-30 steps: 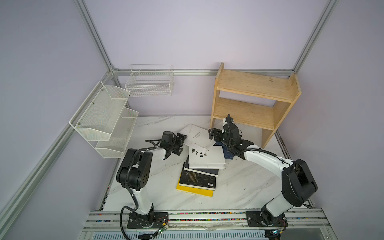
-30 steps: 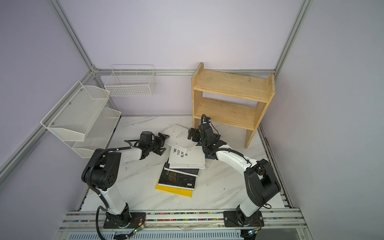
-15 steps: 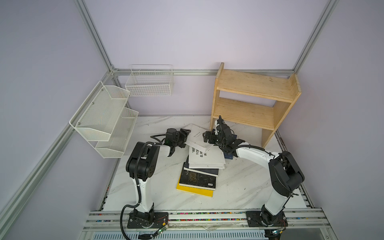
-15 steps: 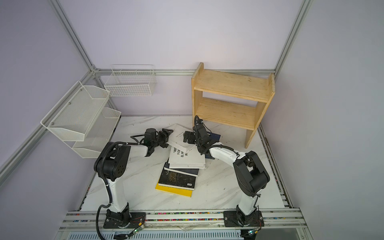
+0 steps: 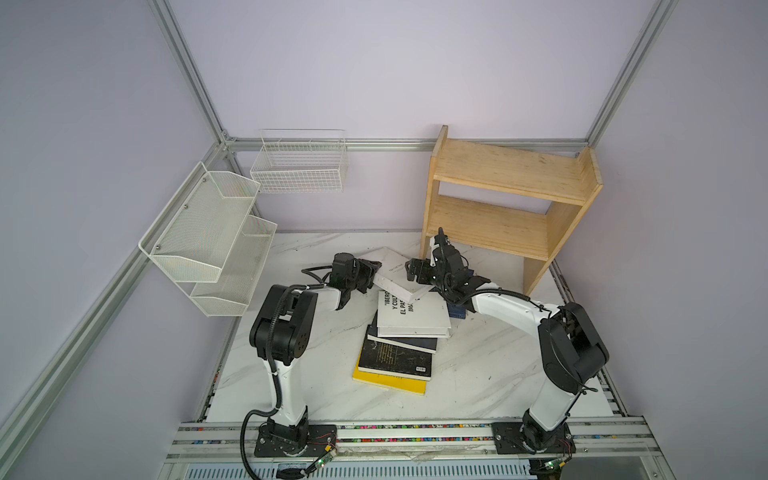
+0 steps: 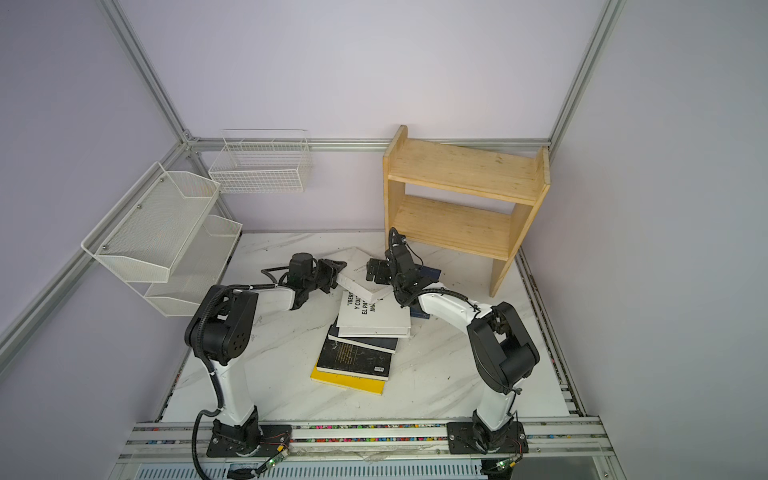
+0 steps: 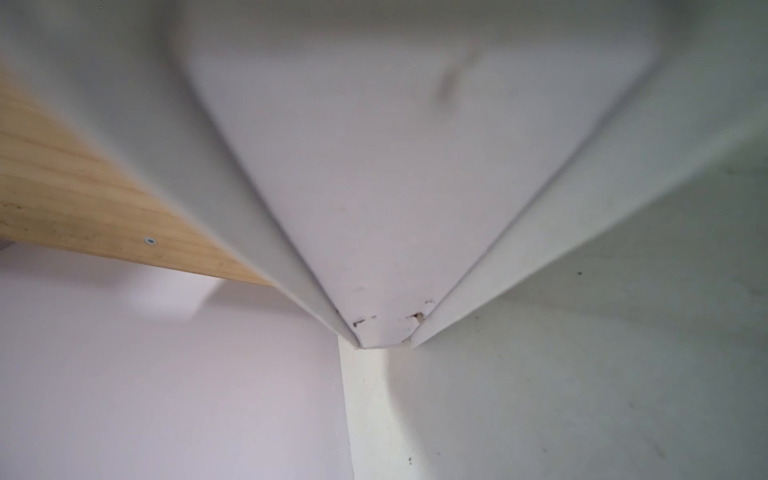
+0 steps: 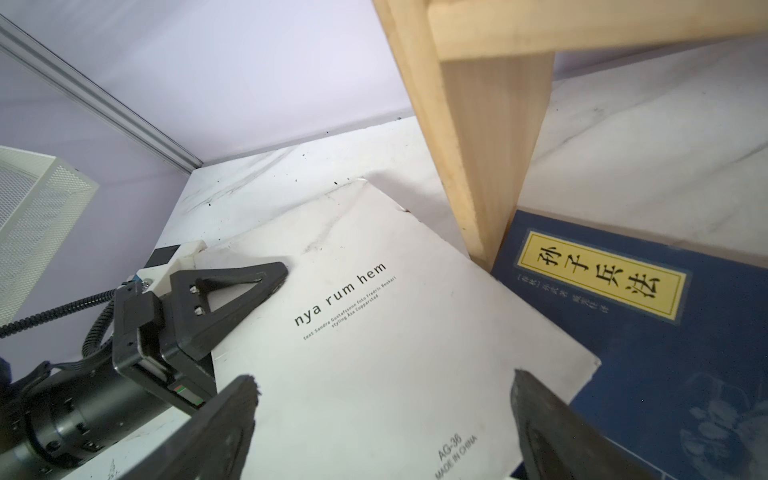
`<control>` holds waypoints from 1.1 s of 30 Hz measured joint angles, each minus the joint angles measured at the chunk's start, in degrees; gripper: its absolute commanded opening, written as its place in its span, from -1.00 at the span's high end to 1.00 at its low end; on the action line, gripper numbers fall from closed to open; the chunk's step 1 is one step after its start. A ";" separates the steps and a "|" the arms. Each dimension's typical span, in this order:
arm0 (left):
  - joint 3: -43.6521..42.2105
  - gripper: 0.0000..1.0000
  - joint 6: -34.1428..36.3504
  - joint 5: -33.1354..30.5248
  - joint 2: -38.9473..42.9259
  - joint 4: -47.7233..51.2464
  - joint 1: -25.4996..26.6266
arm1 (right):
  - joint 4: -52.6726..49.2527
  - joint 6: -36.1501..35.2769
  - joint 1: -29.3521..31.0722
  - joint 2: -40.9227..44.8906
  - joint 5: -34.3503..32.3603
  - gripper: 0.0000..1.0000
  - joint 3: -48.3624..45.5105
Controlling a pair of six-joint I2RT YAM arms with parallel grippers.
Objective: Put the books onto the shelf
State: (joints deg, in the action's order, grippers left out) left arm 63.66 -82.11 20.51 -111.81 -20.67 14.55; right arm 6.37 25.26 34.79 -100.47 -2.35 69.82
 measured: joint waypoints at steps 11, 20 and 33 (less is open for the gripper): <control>13.75 0.28 14.32 6.84 12.48 38.03 -4.98 | -6.25 -8.11 0.20 4.96 -2.69 -0.95 1.44; 15.67 0.28 26.40 13.84 18.84 60.02 -12.63 | -11.89 -19.58 15.15 13.62 -15.34 -0.95 1.70; 18.67 0.28 38.40 21.07 18.93 73.96 -14.47 | -28.11 -24.15 35.39 25.40 -28.76 -0.95 1.97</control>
State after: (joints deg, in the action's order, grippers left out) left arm 82.32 -43.70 41.58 -92.88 53.30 0.08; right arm -21.74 1.10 70.17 -75.07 -31.11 71.79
